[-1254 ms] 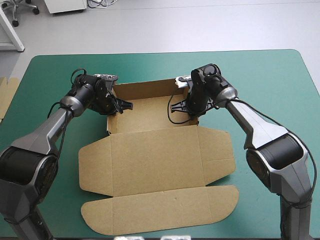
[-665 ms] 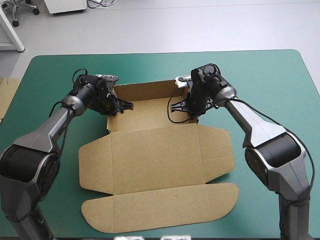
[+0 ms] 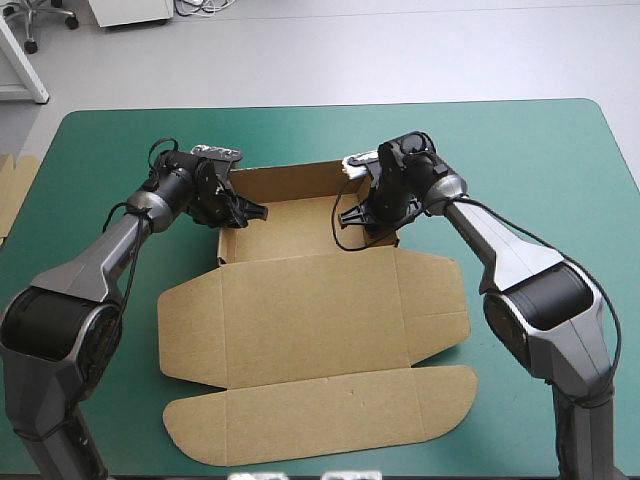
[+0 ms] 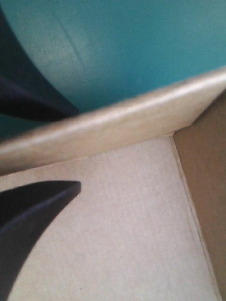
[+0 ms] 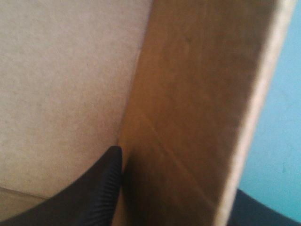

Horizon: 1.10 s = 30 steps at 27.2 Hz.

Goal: Fold the box

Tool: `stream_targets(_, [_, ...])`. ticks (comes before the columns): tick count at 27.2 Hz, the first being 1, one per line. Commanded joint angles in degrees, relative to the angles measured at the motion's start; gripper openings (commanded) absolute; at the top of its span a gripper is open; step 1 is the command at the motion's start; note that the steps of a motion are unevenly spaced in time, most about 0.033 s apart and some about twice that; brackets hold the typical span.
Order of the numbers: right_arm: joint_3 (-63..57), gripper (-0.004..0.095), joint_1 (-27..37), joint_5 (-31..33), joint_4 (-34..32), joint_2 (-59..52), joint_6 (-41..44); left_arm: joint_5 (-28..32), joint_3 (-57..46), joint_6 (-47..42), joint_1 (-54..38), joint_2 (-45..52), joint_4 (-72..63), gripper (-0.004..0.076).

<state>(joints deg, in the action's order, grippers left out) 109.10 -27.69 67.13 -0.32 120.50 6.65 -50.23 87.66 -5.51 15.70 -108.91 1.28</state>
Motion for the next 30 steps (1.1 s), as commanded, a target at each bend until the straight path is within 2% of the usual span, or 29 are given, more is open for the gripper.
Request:
stream_targets(1, [1.34, 0.0609, 0.45, -2.96, -1.69, -2.95, -1.09, 3.84, 0.93, -0.01, 0.35, 2.35, -0.46, 0.0438])
stream_targets(10, [3.80, 0.0622, 0.45, -5.16, -1.43, -2.95, -0.36, 7.85, 0.95, -0.01, 0.35, 4.11, -0.46, 0.0452])
stream_targets(23, [15.09, 0.0621, 0.45, 1.40, -1.70, -2.95, -0.57, 10.61, 0.95, -0.01, 0.35, 7.61, 0.59, 0.0451])
stream_targets(30, [17.42, 0.0621, 0.45, 2.48, -1.59, -3.33, -1.14, 11.50, 0.95, -0.50, 0.35, 12.13, 3.45, 0.0451])
